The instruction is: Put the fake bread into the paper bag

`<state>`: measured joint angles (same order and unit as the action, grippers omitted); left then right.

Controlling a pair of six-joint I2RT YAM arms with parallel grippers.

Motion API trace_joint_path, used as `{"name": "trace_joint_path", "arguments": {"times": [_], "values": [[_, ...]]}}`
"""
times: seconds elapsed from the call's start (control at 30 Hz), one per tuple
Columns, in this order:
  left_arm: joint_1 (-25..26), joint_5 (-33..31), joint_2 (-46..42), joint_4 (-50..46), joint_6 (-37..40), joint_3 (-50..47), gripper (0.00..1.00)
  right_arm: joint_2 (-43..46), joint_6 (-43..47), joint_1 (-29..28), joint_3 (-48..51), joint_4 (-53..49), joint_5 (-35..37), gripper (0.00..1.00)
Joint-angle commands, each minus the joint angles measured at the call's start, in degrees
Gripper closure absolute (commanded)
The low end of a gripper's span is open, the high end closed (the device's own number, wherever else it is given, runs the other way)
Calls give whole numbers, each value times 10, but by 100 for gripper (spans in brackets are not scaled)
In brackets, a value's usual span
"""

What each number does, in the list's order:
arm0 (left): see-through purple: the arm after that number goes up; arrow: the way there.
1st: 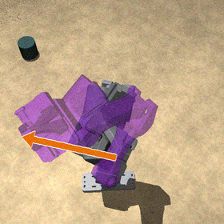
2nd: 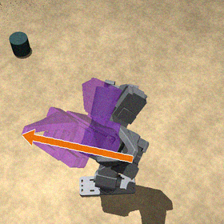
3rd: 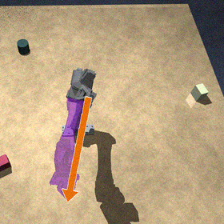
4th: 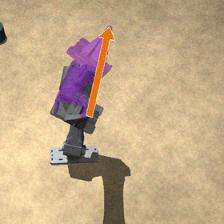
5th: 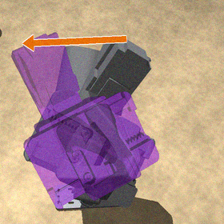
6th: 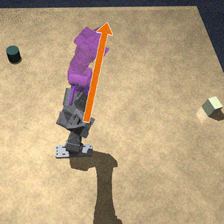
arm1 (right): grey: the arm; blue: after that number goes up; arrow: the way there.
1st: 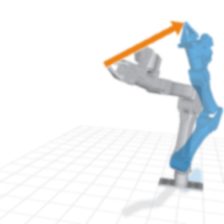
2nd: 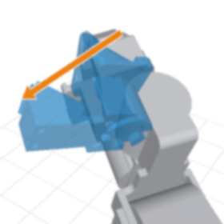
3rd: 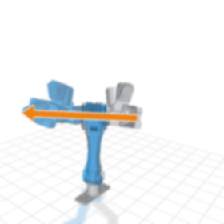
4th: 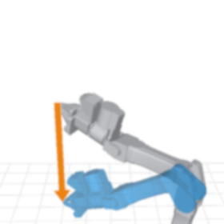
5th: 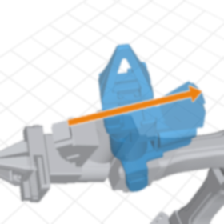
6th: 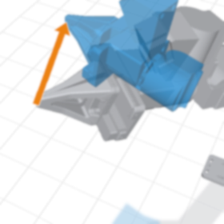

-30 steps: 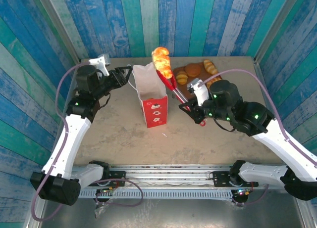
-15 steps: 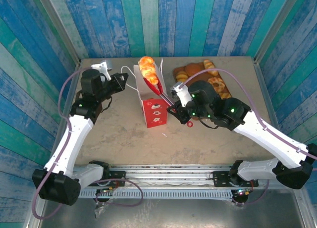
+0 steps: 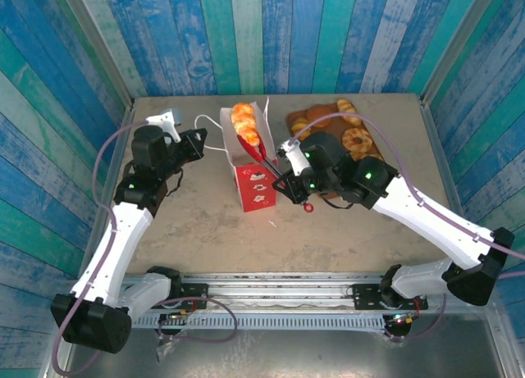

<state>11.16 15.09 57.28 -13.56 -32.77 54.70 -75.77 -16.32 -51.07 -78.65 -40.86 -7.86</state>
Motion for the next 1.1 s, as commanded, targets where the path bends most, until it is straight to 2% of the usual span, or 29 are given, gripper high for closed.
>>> {"name": "trace_joint_path", "arguments": {"times": [0.0, 0.2, 0.37, 0.67, 0.93, 1.0, 1.07], "values": [[1, -8, -12, 3, 13, -13, 92, -5, -18, 8, -12, 4, -15, 78], [1, -8, -13, 5, 13, -18, 92, -5, -29, 21, -6, 1, -14, 76], [1, -8, -12, 9, 11, -21, 92, -3, -29, 26, -1, -3, -13, 68], [1, -6, -12, 9, 11, -20, 92, -4, -30, 30, -2, -5, -14, 60], [1, -6, -11, 9, 10, -20, 92, -3, -26, 31, -5, -3, -17, 59], [1, -5, -11, 9, 9, -20, 88, -1, -25, 31, -7, -1, -19, 59], [1, -3, -12, 10, 8, -20, 78, 0, -24, 31, -9, 1, -21, 59]]}}
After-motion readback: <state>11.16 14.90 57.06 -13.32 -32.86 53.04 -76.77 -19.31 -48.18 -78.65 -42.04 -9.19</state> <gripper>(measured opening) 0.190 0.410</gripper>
